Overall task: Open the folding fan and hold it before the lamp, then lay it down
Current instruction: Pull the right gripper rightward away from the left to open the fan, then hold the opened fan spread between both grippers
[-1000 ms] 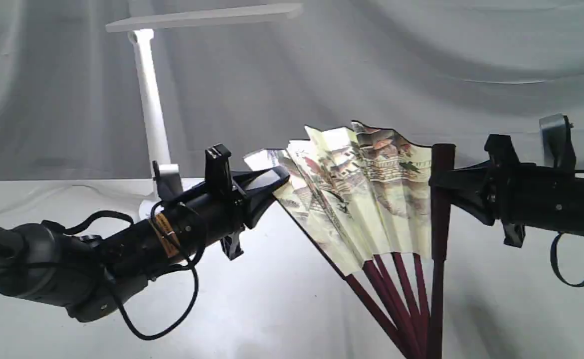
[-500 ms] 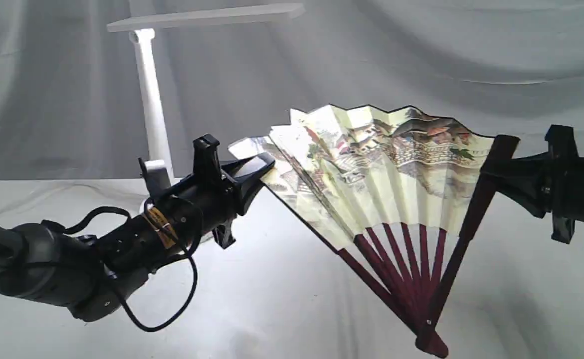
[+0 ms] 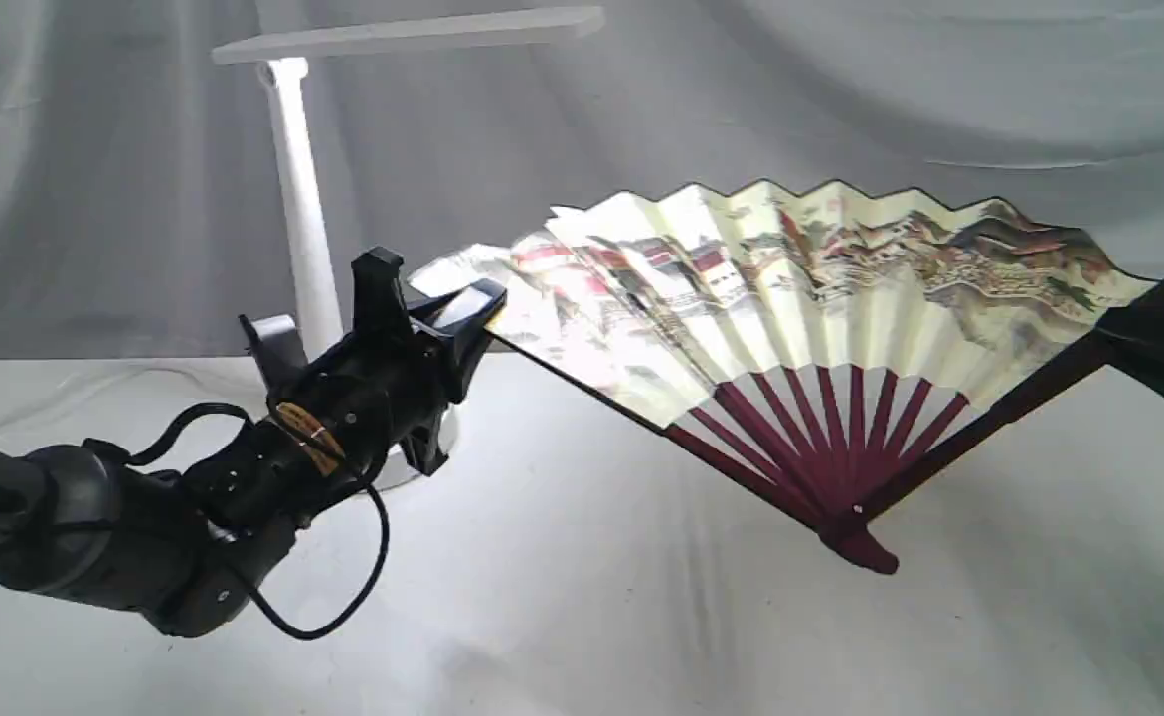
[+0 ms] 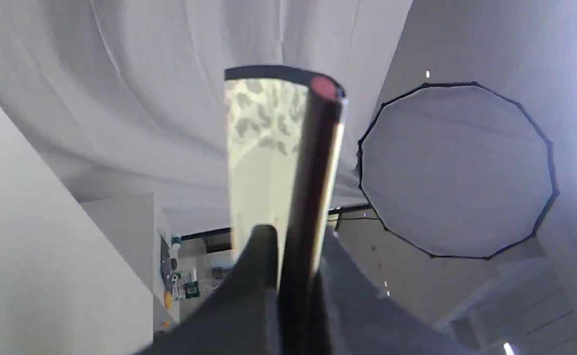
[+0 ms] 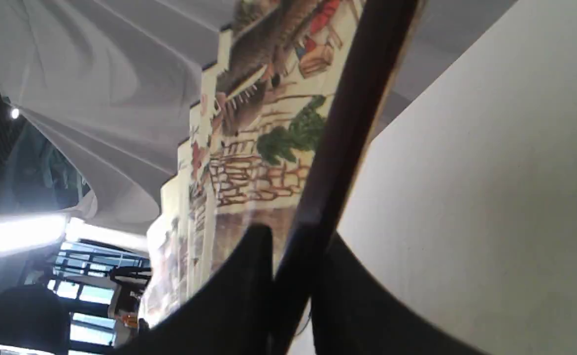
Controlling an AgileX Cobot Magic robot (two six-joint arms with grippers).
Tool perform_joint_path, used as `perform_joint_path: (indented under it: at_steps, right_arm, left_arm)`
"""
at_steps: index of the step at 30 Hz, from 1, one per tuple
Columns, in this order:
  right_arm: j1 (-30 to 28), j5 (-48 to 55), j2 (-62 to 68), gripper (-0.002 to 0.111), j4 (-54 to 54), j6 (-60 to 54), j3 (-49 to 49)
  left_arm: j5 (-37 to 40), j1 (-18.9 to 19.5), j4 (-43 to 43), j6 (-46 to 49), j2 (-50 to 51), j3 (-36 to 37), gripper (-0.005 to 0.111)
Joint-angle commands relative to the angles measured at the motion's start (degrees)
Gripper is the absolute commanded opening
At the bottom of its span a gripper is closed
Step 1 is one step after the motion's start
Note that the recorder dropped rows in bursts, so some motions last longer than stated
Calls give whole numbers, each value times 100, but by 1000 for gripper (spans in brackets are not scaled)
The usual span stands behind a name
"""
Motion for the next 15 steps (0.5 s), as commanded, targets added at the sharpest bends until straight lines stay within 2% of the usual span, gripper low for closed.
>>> perform_joint_path:
  at_steps: [1,15]
  right_arm:
    - [-250,-226,-12,0,-162,-321,18]
    - [-780,-262,-12,0,-162,-372,18]
  left_arm:
    - [-277,36,-637,-181,-76,-29,0]
    - [-277,-2,-946,-177,-76,65,0]
